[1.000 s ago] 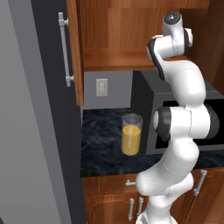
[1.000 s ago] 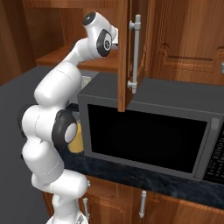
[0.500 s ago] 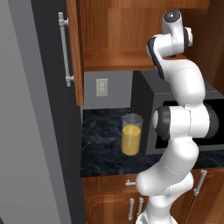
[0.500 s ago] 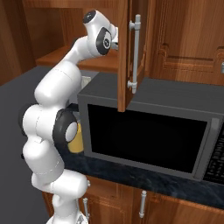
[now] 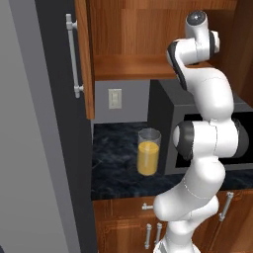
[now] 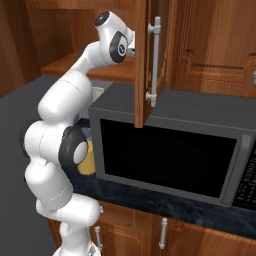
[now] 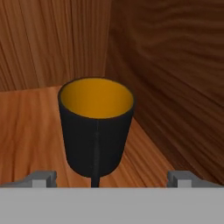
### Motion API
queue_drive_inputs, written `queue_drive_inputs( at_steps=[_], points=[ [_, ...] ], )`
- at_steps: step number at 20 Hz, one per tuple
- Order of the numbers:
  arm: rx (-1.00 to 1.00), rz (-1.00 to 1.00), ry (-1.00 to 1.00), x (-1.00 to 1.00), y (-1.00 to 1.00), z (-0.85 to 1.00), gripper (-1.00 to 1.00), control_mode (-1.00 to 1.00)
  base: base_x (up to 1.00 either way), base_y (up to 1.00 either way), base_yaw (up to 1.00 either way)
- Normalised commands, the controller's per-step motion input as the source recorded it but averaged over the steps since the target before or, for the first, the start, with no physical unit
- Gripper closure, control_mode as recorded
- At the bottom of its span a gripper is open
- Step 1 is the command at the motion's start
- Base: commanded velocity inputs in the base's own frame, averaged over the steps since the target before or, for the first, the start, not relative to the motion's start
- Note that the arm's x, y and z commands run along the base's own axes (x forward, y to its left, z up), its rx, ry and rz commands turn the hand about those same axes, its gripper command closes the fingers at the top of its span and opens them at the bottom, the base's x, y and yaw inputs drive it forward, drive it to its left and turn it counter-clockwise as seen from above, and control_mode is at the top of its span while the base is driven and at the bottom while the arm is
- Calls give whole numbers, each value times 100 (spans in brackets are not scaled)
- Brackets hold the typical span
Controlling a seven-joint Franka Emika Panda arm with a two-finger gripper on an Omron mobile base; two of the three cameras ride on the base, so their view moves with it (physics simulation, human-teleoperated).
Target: There is a tray on the dining counter. Grab the cup, mug, and pitcher and place them on the tray. The pitcher may be placed next to the tray if it cannot fit the tray.
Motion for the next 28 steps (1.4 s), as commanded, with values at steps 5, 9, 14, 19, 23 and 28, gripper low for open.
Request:
queue_drive_inputs(
  at_steps=[5, 9, 14, 19, 23, 28],
  points=[
    [0, 0, 0, 0, -5, -15, -100, -100, 0, 0, 0],
    [0, 0, 2, 7, -1, -15, -100, -100, 0, 0, 0],
    [0, 0, 4, 17, 0, -10, -100, -100, 0, 0, 0],
    [0, 0, 2, 29, 0, 0, -100, -100, 0, 0, 0],
    [0, 0, 2, 41, 0, 0, -100, -100, 0, 0, 0],
    [0, 0, 4, 32, 0, 0, -100, -100, 0, 0, 0]
  ],
)
